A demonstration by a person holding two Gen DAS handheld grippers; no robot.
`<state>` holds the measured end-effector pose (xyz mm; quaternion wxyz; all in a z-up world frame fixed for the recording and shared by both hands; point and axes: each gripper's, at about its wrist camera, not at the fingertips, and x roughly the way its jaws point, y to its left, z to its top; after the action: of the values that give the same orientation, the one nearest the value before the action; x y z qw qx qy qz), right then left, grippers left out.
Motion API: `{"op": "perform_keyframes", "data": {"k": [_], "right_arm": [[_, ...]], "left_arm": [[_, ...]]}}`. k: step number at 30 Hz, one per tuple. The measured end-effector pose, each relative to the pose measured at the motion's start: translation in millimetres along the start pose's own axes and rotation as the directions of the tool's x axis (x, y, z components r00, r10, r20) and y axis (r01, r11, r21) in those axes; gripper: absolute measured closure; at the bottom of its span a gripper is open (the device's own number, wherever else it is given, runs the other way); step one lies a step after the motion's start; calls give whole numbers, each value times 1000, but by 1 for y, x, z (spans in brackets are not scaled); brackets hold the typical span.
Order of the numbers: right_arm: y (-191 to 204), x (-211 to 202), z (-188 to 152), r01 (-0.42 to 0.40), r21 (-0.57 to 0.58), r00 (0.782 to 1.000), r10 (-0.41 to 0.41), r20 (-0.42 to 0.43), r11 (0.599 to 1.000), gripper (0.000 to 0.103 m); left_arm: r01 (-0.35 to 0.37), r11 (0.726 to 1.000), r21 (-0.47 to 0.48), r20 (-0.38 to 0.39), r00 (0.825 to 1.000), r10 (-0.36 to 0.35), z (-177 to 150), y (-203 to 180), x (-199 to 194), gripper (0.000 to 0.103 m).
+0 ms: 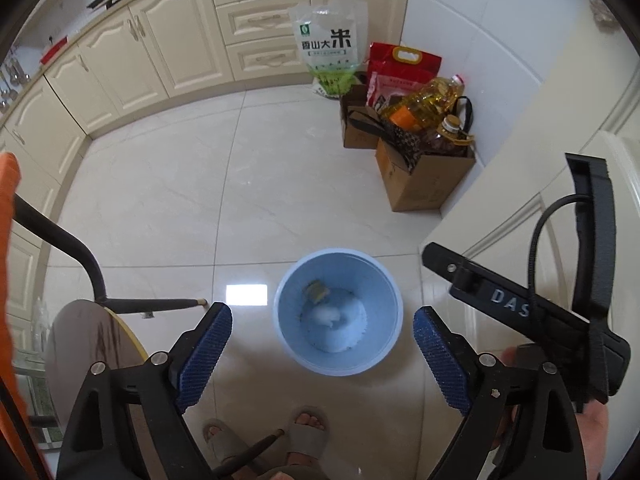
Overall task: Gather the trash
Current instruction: 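Carry both items to the blue bin and open both grippers over it, then return both tools to the table and grasp the wrapped plastic with the right gripper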
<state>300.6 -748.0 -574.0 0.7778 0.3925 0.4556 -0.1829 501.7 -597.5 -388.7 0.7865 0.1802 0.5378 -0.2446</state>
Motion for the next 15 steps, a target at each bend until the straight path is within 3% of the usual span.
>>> {"op": "perform_keyframes", "data": {"k": [4, 9, 15], "right_arm": [[4, -25, -2, 24, 4, 999, -25, 37, 1000, 0], [19, -75, -11, 30, -1, 994, -29, 109, 1000, 0], [65, -149, -31, 35, -73, 973, -17, 231, 997, 0]], "left_arm": [[-14, 1000, 21, 49, 999, 13, -11, -14, -20, 12], [6, 1000, 22, 145, 989, -9, -36, -15, -76, 12], [23, 1000, -1, 296, 955, -22, -78, 9, -155, 12]]}}
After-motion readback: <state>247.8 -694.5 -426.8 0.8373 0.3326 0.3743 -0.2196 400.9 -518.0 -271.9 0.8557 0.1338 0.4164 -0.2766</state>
